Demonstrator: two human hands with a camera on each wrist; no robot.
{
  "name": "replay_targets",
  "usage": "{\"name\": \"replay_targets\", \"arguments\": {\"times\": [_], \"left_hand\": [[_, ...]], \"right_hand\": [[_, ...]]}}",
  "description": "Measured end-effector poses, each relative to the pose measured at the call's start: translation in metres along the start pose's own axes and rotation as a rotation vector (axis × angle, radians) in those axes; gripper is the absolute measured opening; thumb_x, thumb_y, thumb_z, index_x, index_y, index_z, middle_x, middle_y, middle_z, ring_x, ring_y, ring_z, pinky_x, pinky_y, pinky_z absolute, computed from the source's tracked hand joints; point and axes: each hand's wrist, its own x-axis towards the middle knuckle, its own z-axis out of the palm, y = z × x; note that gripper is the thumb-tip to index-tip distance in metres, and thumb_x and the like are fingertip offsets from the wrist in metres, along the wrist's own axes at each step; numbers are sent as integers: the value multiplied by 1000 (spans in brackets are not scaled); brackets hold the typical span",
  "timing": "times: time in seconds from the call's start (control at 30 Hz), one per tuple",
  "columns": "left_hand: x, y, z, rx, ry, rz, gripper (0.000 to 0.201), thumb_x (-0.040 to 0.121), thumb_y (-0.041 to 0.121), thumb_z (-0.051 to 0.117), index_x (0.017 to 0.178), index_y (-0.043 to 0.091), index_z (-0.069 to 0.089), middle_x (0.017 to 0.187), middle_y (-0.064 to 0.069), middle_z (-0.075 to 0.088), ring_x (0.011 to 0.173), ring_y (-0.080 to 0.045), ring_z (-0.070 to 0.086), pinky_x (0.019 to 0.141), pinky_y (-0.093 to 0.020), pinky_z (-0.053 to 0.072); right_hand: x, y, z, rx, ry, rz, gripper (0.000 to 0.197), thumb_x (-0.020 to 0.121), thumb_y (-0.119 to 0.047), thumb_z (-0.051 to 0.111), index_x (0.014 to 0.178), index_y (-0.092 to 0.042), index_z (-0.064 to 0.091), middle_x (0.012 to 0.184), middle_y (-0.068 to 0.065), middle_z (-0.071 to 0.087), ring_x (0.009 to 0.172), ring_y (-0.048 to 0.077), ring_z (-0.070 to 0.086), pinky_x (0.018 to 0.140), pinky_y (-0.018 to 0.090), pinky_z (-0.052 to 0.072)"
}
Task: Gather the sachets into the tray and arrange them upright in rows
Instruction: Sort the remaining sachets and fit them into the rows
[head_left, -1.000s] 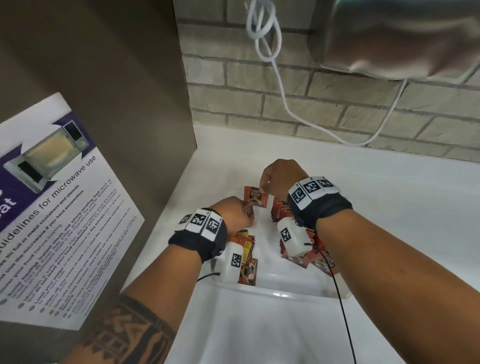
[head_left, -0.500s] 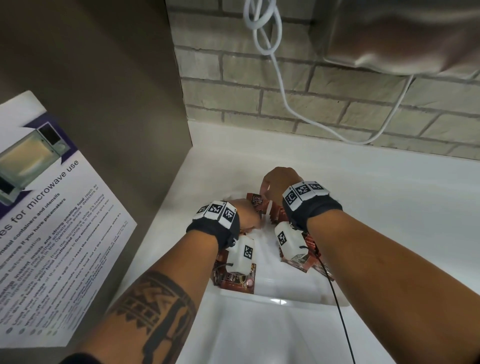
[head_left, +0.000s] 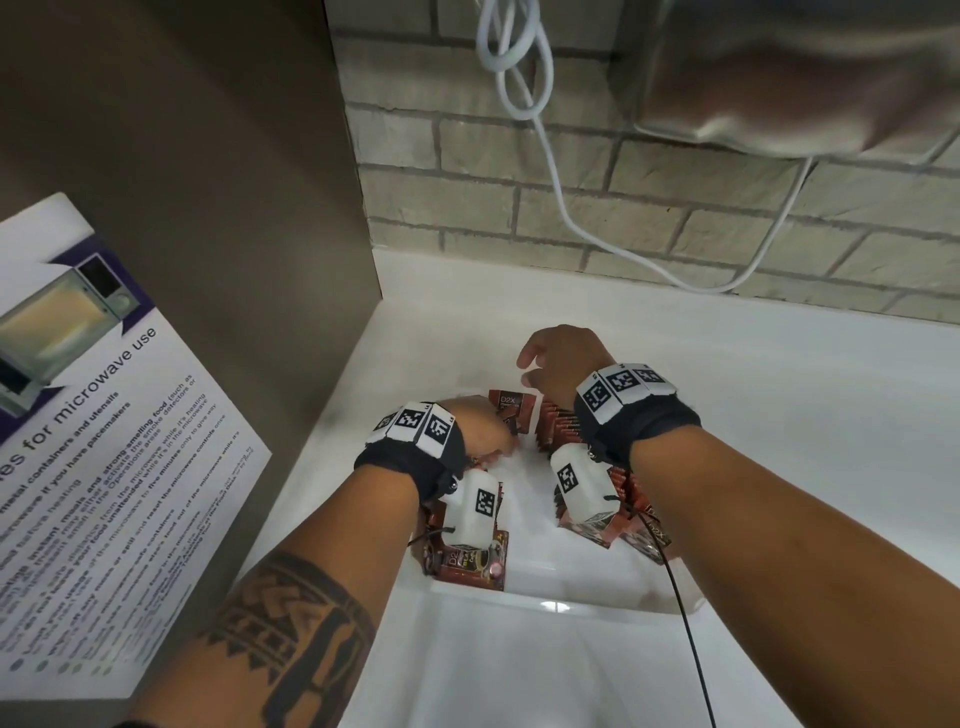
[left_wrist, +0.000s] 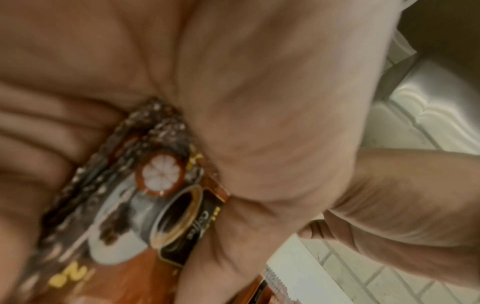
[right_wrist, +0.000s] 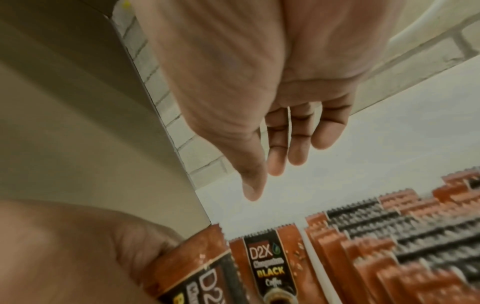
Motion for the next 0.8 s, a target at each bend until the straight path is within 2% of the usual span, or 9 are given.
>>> {"name": "replay_targets", "arguments": {"times": [0.1, 0.23, 0.3, 0.4, 0.5, 0.6, 0.67, 0.73, 0.8], "left_hand": [[-12, -1, -7, 32, 1, 2, 8, 83, 8, 63, 90, 7, 66, 84, -11, 63, 73, -25, 56, 64, -29, 45], [-21, -14, -15, -210, -21, 127, 7, 89, -1, 64, 90, 5, 65, 87, -9, 62, 81, -27, 64, 74, -30, 57], [-26, -22, -14, -550, -61, 228, 18, 90, -6, 66, 106, 0, 65, 96, -12, 66, 95, -31, 68, 85, -36, 60], [-37, -26, -14, -849, -80, 321, 34, 88, -5, 69, 122, 1, 64, 108, -13, 71, 101, -25, 70, 81, -32, 61], [-43, -27, -13, -800, -5, 370, 28, 85, 2, 76, 112, 4, 68, 100, -12, 74, 91, -22, 73, 80, -34, 62], [-47, -30, -11, -800, 72, 394, 27, 82, 4, 80, 107, 6, 70, 92, -8, 75, 84, -21, 73, 77, -34, 61], [-49, -30, -10, -813, 150, 388, 28, 80, 7, 82, 105, 5, 71, 90, -9, 75, 81, -21, 72, 74, -34, 61], [-48, -31, -11, -767, 241, 318, 27, 82, 15, 83, 103, 2, 72, 87, -14, 74, 74, -22, 70, 73, -37, 63], [-46, -33, -12, -593, 298, 155, 30, 87, 25, 79, 100, -1, 70, 81, -18, 71, 66, -24, 67, 72, -40, 64]], "right_hand": [[-8, 0, -5, 50, 28, 2, 9, 90, -22, 67, 94, -29, 66, 104, -8, 61, 98, 12, 60, 84, 27, 51], [-20, 3, -5, 136, -51, -31, 8, 86, -22, 72, 93, -26, 72, 90, -14, 65, 91, 9, 61, 64, 17, 43], [-25, 3, -6, 160, -98, -43, 13, 84, -27, 75, 96, -24, 72, 95, -10, 68, 92, 10, 63, 67, 17, 44], [-30, 3, -10, 250, -77, -43, 10, 83, -25, 77, 92, -25, 71, 90, -5, 72, 91, 13, 67, 81, 26, 52], [-34, 3, -14, 368, -4, -65, 9, 80, -22, 80, 82, -24, 72, 81, -2, 74, 79, 13, 68, 82, 30, 55], [-38, 1, -19, 484, 54, -75, 9, 80, -19, 82, 81, -19, 74, 78, 0, 74, 67, 7, 64, 67, 20, 49], [-38, -3, -19, 507, 90, -80, 10, 79, -19, 83, 78, -22, 73, 78, -2, 74, 69, 7, 64, 67, 19, 47], [-35, -6, -18, 446, 147, -65, 11, 80, -21, 82, 76, -25, 73, 74, -9, 72, 70, 5, 64, 64, 17, 45], [-34, -10, -17, 342, 178, -39, 7, 84, -19, 77, 79, -22, 73, 72, -13, 68, 68, 1, 62, 53, 9, 39]]}}
